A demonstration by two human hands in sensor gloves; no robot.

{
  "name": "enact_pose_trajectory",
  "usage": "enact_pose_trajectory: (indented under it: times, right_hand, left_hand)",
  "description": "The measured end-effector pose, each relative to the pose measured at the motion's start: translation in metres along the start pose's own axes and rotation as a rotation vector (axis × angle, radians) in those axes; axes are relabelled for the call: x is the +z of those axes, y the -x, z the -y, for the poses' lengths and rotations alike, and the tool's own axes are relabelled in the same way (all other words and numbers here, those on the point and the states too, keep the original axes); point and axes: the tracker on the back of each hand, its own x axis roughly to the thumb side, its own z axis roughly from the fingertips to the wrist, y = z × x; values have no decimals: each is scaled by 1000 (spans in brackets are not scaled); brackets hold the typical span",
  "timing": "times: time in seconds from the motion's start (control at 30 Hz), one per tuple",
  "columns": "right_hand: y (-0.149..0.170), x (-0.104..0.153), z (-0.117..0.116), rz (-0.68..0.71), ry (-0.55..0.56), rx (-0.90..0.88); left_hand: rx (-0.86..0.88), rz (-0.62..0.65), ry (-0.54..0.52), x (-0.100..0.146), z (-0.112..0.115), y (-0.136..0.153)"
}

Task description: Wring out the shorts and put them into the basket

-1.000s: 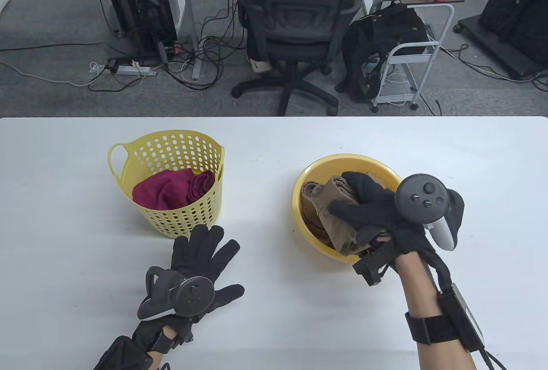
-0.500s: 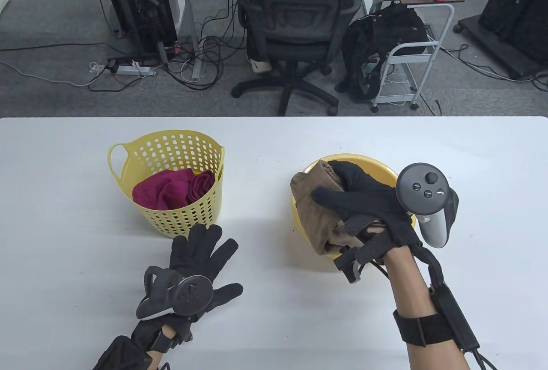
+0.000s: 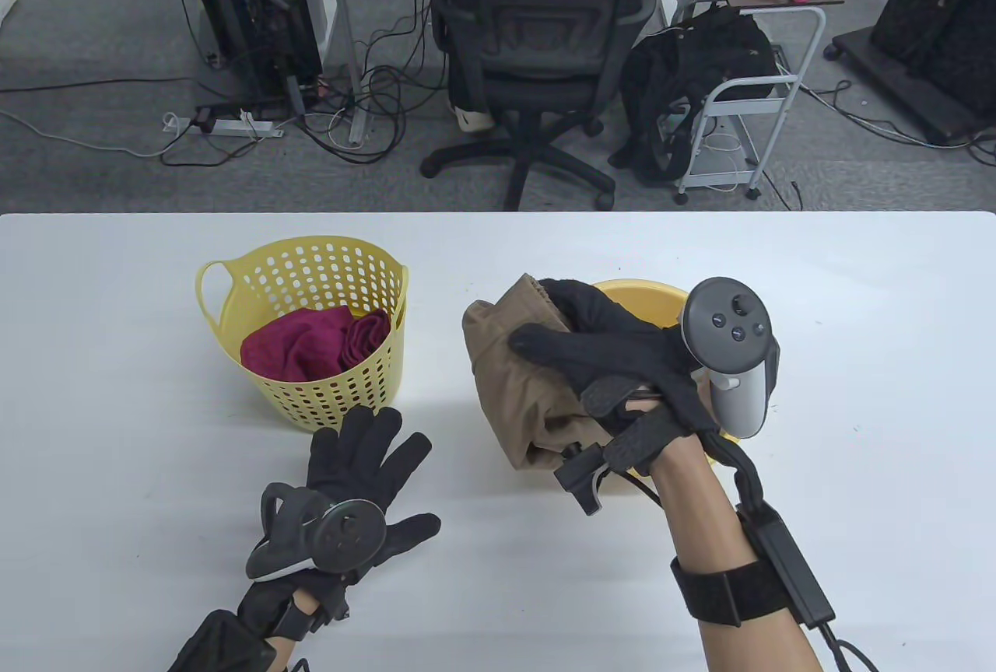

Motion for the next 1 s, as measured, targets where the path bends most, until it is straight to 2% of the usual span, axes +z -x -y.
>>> enact_pose_trajectory:
  times: [0.27, 1.0]
  right_hand:
    - [-16, -6, -18, 23, -34, -62]
    - [-50, -9, -40, 96, -127, -307]
  left_hand:
    - [3, 5, -5, 0, 0, 0]
    - [6, 9, -11, 1, 0, -1]
